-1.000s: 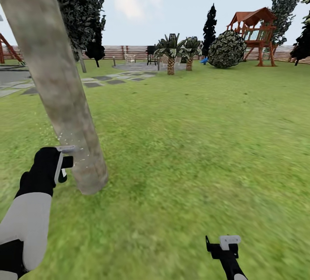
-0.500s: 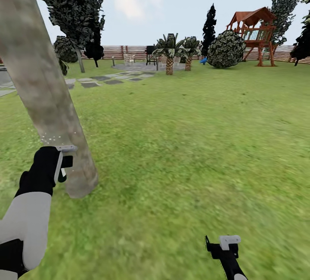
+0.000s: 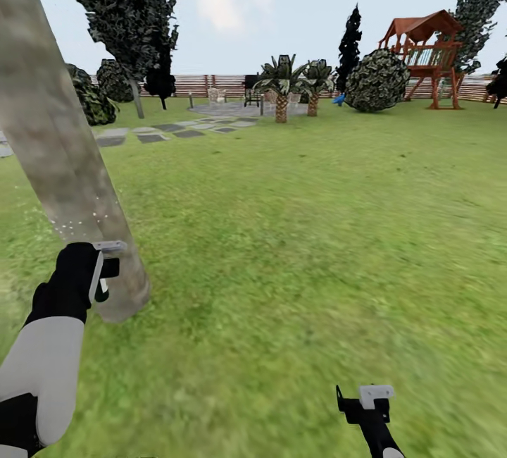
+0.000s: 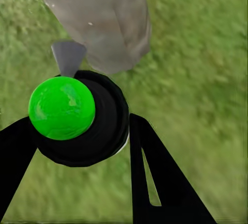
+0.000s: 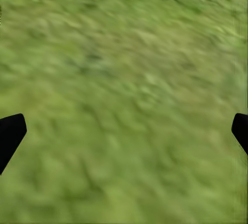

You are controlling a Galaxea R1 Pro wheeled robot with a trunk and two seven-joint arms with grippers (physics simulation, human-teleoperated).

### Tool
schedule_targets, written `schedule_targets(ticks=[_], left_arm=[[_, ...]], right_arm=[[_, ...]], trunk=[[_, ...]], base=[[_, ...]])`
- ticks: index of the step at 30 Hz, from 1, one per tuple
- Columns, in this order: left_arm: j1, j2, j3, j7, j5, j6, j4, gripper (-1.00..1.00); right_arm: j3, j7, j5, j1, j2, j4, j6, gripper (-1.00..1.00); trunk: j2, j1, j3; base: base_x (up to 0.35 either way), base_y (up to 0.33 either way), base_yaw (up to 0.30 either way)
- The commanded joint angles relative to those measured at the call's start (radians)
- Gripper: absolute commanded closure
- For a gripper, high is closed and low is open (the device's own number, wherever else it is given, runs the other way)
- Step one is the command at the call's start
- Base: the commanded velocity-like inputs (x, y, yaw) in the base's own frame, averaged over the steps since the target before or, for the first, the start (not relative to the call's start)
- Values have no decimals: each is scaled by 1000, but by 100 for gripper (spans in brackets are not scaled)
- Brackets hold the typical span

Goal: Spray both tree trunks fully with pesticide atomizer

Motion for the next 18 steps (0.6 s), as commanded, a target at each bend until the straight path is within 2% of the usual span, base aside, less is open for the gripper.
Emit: schedule_targets(ticks=[1, 9, 18], left_arm=[[0, -1, 0, 1, -2, 4, 1, 100], [3, -1, 0, 1, -2, 5, 4, 100], [3, 0, 0, 1, -2, 5, 4, 100]], right_arm=[[8, -9, 1, 0, 0, 0, -1, -100], [8, -8, 1, 0, 0, 0, -1, -100], [8, -8, 1, 0, 0, 0, -1, -100]], trunk=[[0, 0, -1], [0, 0, -1], [0, 0, -1]], base=[[79, -275, 264], [81, -275, 272], [100, -275, 34]])
